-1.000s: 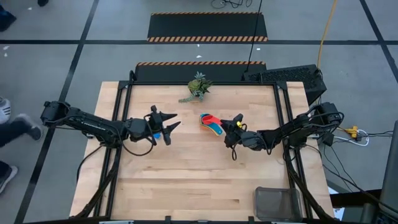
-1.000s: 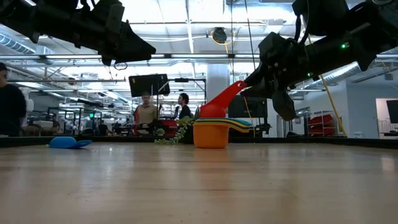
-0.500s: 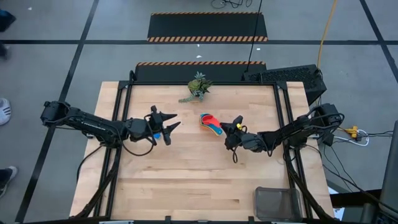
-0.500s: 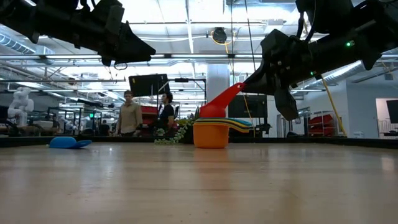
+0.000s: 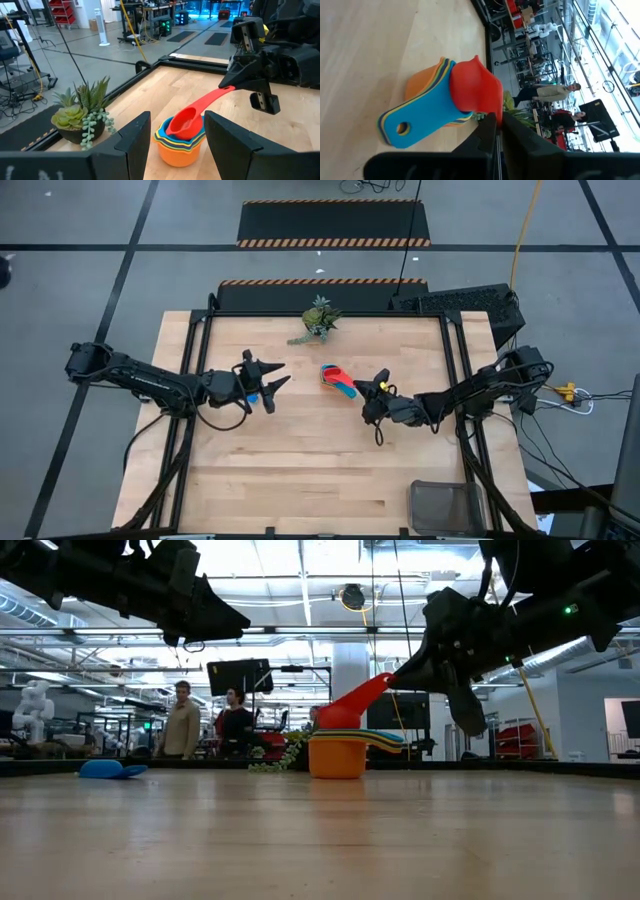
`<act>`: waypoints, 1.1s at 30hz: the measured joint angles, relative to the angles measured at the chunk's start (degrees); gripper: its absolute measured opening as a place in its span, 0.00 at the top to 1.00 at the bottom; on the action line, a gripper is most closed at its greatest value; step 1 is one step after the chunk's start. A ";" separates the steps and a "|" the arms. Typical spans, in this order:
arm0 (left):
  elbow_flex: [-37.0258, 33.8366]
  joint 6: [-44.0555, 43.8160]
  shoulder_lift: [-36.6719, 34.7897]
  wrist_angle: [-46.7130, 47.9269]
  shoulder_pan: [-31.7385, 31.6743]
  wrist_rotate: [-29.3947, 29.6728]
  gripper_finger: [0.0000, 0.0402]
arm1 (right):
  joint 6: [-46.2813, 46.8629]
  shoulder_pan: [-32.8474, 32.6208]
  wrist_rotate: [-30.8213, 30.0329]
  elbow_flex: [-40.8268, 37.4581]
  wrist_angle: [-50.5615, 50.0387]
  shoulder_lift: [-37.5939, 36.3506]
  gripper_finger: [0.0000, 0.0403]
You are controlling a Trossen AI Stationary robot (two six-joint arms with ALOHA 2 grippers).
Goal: Nest measuring cups in basket
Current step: Stack the red measuring cup on top of the light blue measuring cup
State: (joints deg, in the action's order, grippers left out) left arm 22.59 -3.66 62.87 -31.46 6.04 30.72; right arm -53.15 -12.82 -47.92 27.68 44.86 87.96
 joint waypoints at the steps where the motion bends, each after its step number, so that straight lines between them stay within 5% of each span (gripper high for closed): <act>1: 0.00 0.00 0.00 0.00 0.00 0.00 0.54 | 0.06 -0.04 0.02 0.00 -0.63 0.00 0.97; 8: 0.00 0.00 0.00 0.00 -0.02 -0.03 0.54 | 2.84 -0.11 0.22 0.00 -1.77 0.00 0.92; 24: 0.02 0.00 0.00 0.04 -0.02 -0.72 0.54 | 11.60 0.02 6.00 0.02 -5.27 -0.76 0.60; 33: 0.02 -0.09 0.00 0.57 -0.02 -0.90 0.54 | 25.39 2.11 11.96 0.11 -22.30 -10.43 0.56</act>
State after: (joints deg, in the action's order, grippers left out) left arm 22.61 -3.75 62.87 -30.90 6.02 29.82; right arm -27.75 -10.70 -35.96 27.79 22.56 77.53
